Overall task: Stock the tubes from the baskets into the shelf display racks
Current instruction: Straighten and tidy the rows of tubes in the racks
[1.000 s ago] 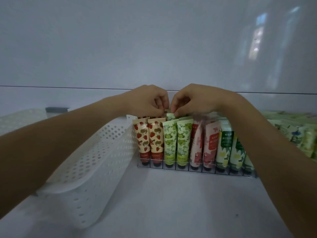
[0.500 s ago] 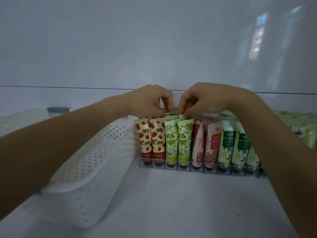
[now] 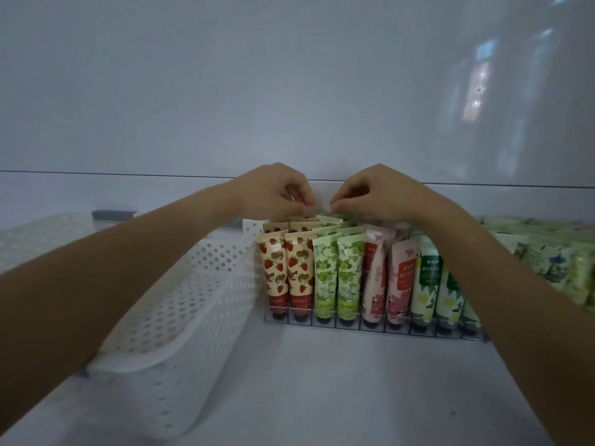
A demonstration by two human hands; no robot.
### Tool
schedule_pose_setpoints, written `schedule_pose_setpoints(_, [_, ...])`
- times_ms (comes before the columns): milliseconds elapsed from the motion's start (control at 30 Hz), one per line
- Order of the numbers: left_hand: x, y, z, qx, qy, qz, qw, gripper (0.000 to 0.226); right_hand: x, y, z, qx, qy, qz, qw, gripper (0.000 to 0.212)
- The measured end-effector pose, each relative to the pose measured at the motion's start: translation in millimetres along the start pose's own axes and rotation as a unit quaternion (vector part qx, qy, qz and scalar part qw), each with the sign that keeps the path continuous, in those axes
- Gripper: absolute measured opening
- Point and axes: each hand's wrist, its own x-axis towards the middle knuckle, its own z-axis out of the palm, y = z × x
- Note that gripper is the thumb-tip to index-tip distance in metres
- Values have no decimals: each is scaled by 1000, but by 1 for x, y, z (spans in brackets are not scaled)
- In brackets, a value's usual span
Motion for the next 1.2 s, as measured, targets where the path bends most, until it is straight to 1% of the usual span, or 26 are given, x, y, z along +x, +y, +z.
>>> schedule_pose_setpoints(67, [0, 0, 4, 7, -25, -6, 1000, 12, 2, 1, 8, 6, -27, 21, 999, 7])
schedule_pose_setpoints(167, [1, 0, 9, 21, -34, -4, 999, 18, 7, 4, 12, 13, -11, 26, 1000, 21])
schedule_pose_setpoints(267, [3, -2, 10, 23, -31, 3, 999, 20, 8, 6, 9, -2, 14, 21, 1000, 18])
schedule_pose_setpoints(333, [3, -3, 11, 25, -31, 9, 999, 20, 8, 6, 5, -3, 33, 3, 999, 17])
schedule_pose_setpoints(400, [4, -4, 11, 22, -32, 13, 999, 19, 6, 5, 2, 0, 16, -10, 1000, 19])
schedule_pose_setpoints(500, [4, -6, 11, 16, -32, 17, 999, 18, 5, 3, 8, -27, -48, -10, 998, 17])
schedule_pose_setpoints(533, [4, -7, 11, 13, -30, 21, 999, 18, 5, 3, 10, -38, -58, -13, 998, 17])
schedule_pose_setpoints(600, [3, -7, 11, 7, -23, 30, 999, 18, 5, 3, 8, -42, -59, -16, 997, 18])
schedule_pose_setpoints(733, [4, -8, 12, -5, -22, 31, 999, 16, 3, 8, -5, -49, -22, -12, 998, 17])
schedule_pose_setpoints(867, [1, -6, 11, -19, -21, 46, 999, 16, 1, 9, -5, -73, -39, 13, 996, 9])
schedule_pose_setpoints(1000, [3, -3, 12, 3, -37, 49, 998, 20, 1, 7, -3, -96, -31, 26, 995, 11])
schedule_pose_setpoints(1200, [1, -1, 13, 2, -43, 31, 999, 21, 1, 9, -2, -115, -44, 45, 991, 17])
